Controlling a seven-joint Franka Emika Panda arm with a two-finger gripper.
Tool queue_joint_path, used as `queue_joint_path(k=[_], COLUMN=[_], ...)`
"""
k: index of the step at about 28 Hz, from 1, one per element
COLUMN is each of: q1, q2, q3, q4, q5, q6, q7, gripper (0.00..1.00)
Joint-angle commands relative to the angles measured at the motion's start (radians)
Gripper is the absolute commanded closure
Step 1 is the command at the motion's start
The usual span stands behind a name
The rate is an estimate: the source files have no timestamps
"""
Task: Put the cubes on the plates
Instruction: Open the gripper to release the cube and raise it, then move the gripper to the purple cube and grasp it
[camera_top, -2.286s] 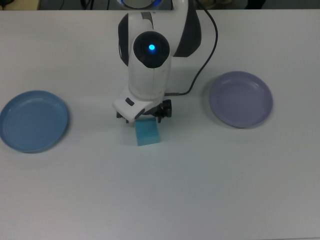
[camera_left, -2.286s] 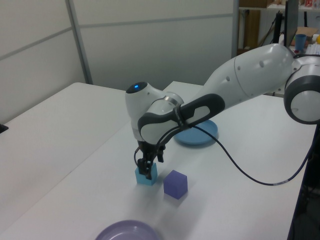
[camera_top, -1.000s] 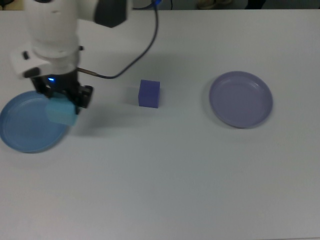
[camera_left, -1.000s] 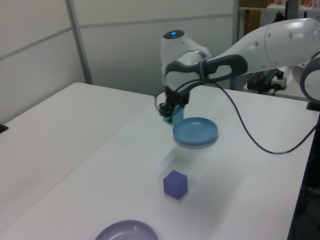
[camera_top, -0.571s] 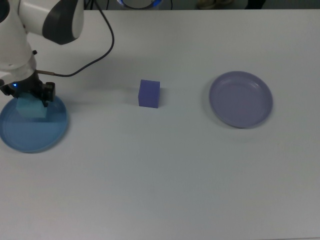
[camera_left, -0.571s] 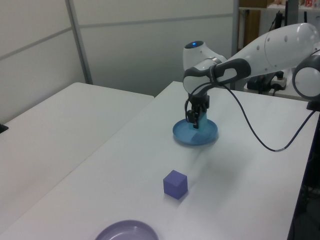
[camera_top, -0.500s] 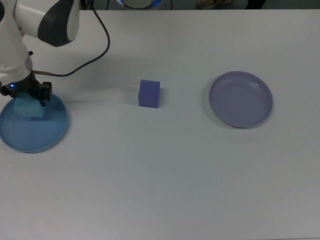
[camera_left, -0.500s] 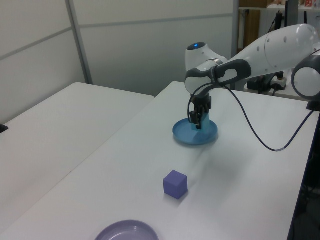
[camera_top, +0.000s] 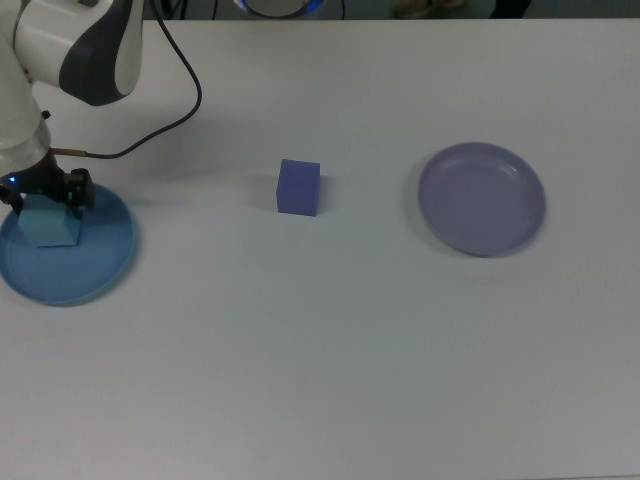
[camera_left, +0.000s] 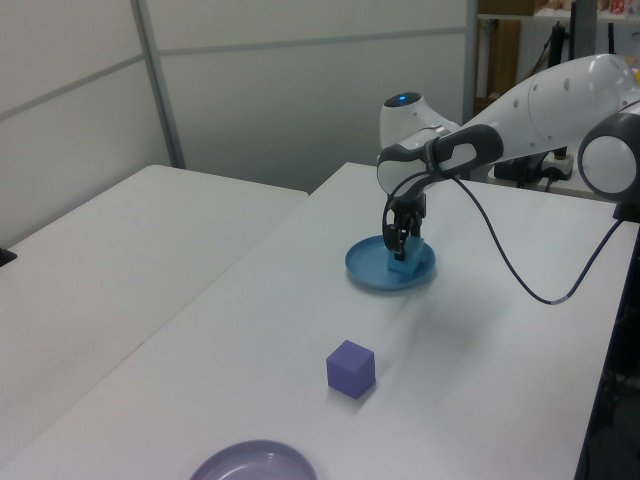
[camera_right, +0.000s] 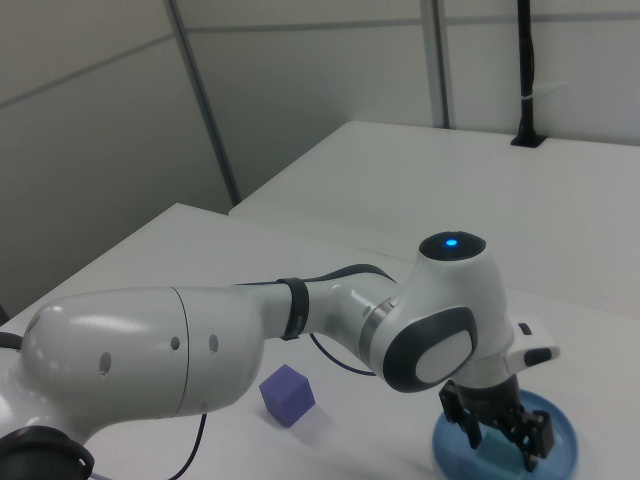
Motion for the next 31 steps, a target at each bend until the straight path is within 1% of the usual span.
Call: queue_joint_path(k=[1, 5, 6, 9, 11, 14, 15, 16, 19, 20, 26, 29, 30, 31], q1=[0.01, 0.024, 0.041, 0.062, 0.087, 0.128, 0.154, 0.168, 0.188, 0.205, 0.286, 0.321, 0.343, 0.352], q2=[-0.007, -0.021, -0.038, -0.067, -0.104, -0.142, -0.159, -0.164, -0.188, -0.202, -0.213, -0.233, -0.259, -0.274], q3=[0.004, 0.009, 0.009, 0.009, 0.009, 0.009, 0.009, 0.009, 0.009, 0.011, 0.012, 0.012, 0.012, 0.012], q4=[-0.003, -0.001, -0.001, -0.003, -0.001, -0.003, -0.001, 0.0, -0.001, -0.006, -0.012, -0.044, -0.088, -0.113], q5=[0.009, 0.024, 0.046, 0.081, 0.101, 0.11, 0.115, 0.116, 0.119, 0.119, 0.119, 0.124, 0.135, 0.145], q6=[0.014, 0.008, 0.001, -0.022, -0.079, -0.154, -0.202, -0.217, -0.251, -0.28, -0.384, -0.398, -0.392, -0.386], q7=[-0.007, -0.006, -0.001, 0.026, 0.065, 0.109, 0.141, 0.158, 0.198, 0.215, 0.263, 0.287, 0.301, 0.31], gripper=[0.0, 0.0, 0.0, 0.0, 0.0, 0.0, 0.0, 0.0, 0.0, 0.0, 0.0, 0.0, 0.0, 0.0])
